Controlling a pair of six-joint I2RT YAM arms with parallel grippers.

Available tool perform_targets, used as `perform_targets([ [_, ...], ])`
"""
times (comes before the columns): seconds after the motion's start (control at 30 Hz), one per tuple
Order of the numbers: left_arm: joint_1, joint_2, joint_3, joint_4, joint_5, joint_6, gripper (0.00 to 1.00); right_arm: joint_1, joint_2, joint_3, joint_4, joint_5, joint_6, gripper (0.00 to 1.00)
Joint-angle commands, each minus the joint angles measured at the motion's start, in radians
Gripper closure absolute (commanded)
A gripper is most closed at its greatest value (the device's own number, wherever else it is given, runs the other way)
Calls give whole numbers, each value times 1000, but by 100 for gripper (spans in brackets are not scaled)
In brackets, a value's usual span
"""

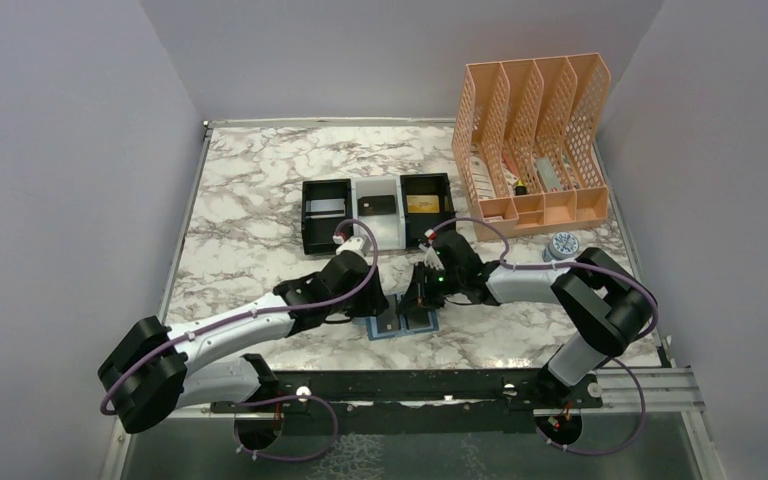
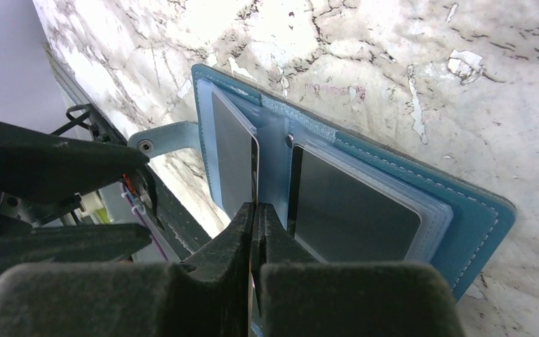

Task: Take the credit cards out of the card holder

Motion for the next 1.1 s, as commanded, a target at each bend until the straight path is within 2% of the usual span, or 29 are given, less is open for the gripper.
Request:
perform_targets([
  [0.0,-7,28,38,24,94,14,53,-6,9,-21,42,-7,21,99],
  [0.23,-12,126,19,138,154,12,66,-7,23,-15,46,-10,25,99],
  [0.47,-13,205,-11,129,95,16,78,-6,10,-3,14,8,13,99],
  [1.07,-13,211,-41,5,-37,18,83,-33,-52,3,-48,33,-9,99],
])
